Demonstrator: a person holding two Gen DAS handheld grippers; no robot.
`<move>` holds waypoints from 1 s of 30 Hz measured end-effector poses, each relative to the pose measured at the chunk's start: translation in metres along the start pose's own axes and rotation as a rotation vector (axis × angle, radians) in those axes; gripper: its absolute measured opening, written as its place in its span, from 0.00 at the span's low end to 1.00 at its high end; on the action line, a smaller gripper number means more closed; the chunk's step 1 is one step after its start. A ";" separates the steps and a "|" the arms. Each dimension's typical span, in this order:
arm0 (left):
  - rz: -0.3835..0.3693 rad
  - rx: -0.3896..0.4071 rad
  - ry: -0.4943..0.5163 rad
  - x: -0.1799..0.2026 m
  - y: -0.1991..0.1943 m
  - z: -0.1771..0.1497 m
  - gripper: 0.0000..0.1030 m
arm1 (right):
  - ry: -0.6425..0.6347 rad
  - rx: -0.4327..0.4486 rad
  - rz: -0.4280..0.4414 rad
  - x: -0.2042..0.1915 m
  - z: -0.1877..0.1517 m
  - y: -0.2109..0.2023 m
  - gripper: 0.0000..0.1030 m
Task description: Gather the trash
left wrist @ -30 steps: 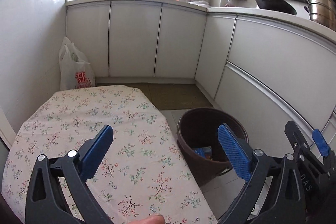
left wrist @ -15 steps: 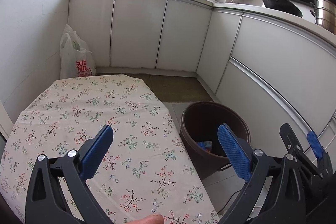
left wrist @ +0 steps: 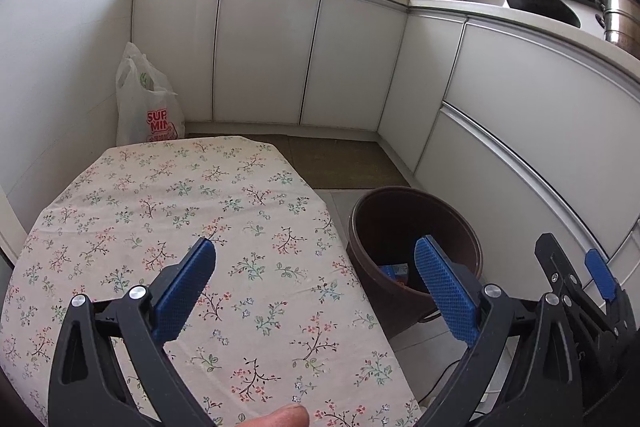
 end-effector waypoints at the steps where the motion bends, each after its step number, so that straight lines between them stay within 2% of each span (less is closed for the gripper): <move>1: 0.000 0.000 0.002 0.000 0.000 0.000 0.94 | 0.000 0.001 0.000 0.000 0.000 0.000 0.93; 30: 0.018 -0.007 0.025 0.000 0.004 -0.006 0.94 | 0.001 -0.025 0.010 -0.003 -0.006 0.004 0.93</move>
Point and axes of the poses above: each gripper's, at about its wrist camera, not at the fingertips, and y roughly the way its jaws point, x to its right, z to its top, the point moved 4 cm from there along y, roughly the way its jaws point, and after that the axes turned 15 degrees about -z, right-handed, at the moved point
